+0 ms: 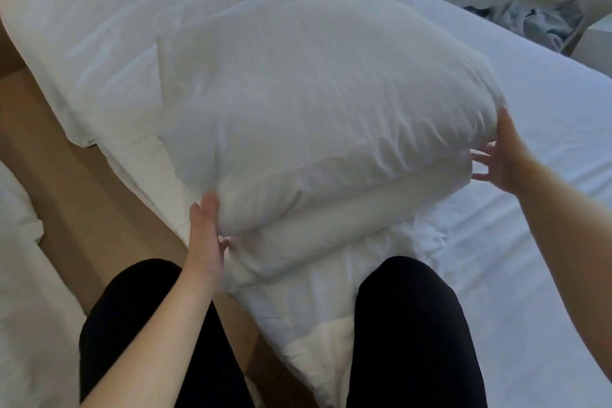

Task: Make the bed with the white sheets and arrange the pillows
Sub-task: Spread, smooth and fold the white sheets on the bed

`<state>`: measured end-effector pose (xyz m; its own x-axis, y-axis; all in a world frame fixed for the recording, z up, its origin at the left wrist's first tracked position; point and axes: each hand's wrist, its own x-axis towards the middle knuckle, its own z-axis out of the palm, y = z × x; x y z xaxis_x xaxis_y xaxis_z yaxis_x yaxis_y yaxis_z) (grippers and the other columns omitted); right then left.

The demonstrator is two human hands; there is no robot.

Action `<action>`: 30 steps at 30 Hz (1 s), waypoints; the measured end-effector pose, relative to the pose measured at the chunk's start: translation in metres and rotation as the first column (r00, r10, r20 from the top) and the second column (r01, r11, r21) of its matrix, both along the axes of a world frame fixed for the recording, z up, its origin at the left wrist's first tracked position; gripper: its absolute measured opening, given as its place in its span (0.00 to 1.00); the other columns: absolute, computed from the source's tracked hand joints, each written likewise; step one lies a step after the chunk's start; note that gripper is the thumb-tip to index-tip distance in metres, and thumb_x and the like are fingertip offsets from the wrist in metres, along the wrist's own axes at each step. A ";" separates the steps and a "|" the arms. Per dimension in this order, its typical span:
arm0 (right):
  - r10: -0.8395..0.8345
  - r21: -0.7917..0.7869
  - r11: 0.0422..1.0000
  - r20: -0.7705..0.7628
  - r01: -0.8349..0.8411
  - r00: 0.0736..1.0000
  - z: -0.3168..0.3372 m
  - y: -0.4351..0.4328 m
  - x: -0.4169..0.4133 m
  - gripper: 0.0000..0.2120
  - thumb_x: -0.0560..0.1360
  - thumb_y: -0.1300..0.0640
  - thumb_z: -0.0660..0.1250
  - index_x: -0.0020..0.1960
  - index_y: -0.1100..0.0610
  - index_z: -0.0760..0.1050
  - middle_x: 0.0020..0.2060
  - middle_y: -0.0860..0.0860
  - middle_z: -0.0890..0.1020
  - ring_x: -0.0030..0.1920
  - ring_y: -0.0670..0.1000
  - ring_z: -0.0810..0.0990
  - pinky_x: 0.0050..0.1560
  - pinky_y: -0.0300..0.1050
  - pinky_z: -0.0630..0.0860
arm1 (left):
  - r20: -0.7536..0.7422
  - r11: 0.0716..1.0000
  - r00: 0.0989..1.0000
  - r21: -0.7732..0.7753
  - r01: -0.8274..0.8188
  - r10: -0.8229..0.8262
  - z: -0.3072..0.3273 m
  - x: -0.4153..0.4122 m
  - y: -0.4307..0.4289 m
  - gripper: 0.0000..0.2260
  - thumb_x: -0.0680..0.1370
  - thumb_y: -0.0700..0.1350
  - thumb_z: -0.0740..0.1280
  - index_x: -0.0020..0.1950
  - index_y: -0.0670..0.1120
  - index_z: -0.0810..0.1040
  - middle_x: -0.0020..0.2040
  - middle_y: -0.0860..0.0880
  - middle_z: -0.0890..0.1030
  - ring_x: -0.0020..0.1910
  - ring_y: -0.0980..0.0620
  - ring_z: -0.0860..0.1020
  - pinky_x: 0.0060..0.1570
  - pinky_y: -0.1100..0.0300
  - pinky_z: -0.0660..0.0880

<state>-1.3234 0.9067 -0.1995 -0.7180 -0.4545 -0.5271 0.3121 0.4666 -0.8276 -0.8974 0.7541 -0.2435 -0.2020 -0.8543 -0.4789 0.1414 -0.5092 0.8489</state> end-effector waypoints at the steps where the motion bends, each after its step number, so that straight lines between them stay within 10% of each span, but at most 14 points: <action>1: -0.017 -0.070 0.997 0.021 0.019 1.000 -0.007 0.005 0.002 0.51 0.58 0.17 0.56 0.75 0.42 0.63 0.66 0.50 0.74 0.61 0.50 0.75 0.62 0.60 0.67 | -0.023 0.999 0.999 0.041 -0.022 0.023 -0.005 0.003 0.007 0.34 0.69 0.73 0.61 0.70 0.56 0.69 0.65 0.55 0.77 0.64 0.55 0.74 0.62 0.50 0.70; 7: -0.002 0.029 1.000 -0.275 0.010 0.961 -0.060 0.019 0.018 0.24 0.83 0.42 0.51 0.73 0.55 0.68 0.69 0.54 0.72 0.67 0.53 0.70 0.66 0.53 0.67 | 0.275 0.992 0.961 0.123 -0.021 -0.014 -0.032 -0.009 0.040 0.19 0.81 0.55 0.60 0.65 0.43 0.74 0.61 0.44 0.80 0.55 0.47 0.79 0.58 0.52 0.75; 13: 0.283 0.355 0.926 -0.437 -0.126 0.854 -0.053 -0.006 -0.007 0.30 0.79 0.36 0.54 0.63 0.60 0.75 0.62 0.62 0.77 0.63 0.63 0.74 0.64 0.57 0.67 | 0.410 0.993 0.908 -0.108 -0.041 0.082 -0.032 -0.018 0.064 0.19 0.80 0.53 0.64 0.68 0.46 0.68 0.60 0.51 0.71 0.62 0.53 0.71 0.57 0.58 0.68; 19: 0.123 0.049 0.992 -0.490 -0.114 0.863 -0.069 -0.014 -0.012 0.22 0.75 0.42 0.57 0.44 0.61 0.76 0.42 0.57 0.78 0.46 0.53 0.75 0.46 0.48 0.70 | 0.477 0.955 0.873 -0.293 0.045 0.105 -0.039 -0.016 0.068 0.05 0.81 0.51 0.64 0.50 0.51 0.75 0.49 0.54 0.78 0.51 0.53 0.77 0.53 0.56 0.69; 23: 0.023 0.031 0.999 -0.566 -0.007 0.824 -0.083 -0.009 -0.019 0.24 0.83 0.53 0.55 0.29 0.58 0.62 0.27 0.52 0.66 0.35 0.53 0.66 0.36 0.45 0.57 | 0.537 0.927 0.809 -0.373 -0.027 0.240 -0.055 -0.010 0.066 0.22 0.76 0.62 0.61 0.43 0.42 0.71 0.41 0.47 0.74 0.43 0.51 0.72 0.45 0.51 0.67; 30: 0.129 0.099 0.992 -0.675 -0.084 0.726 -0.094 0.022 -0.028 0.17 0.82 0.46 0.57 0.48 0.60 0.73 0.47 0.53 0.71 0.45 0.47 0.66 0.44 0.38 0.61 | 0.487 0.944 0.838 -0.315 -0.094 0.246 -0.066 -0.015 0.079 0.09 0.81 0.52 0.63 0.50 0.47 0.74 0.44 0.54 0.76 0.44 0.54 0.76 0.43 0.58 0.71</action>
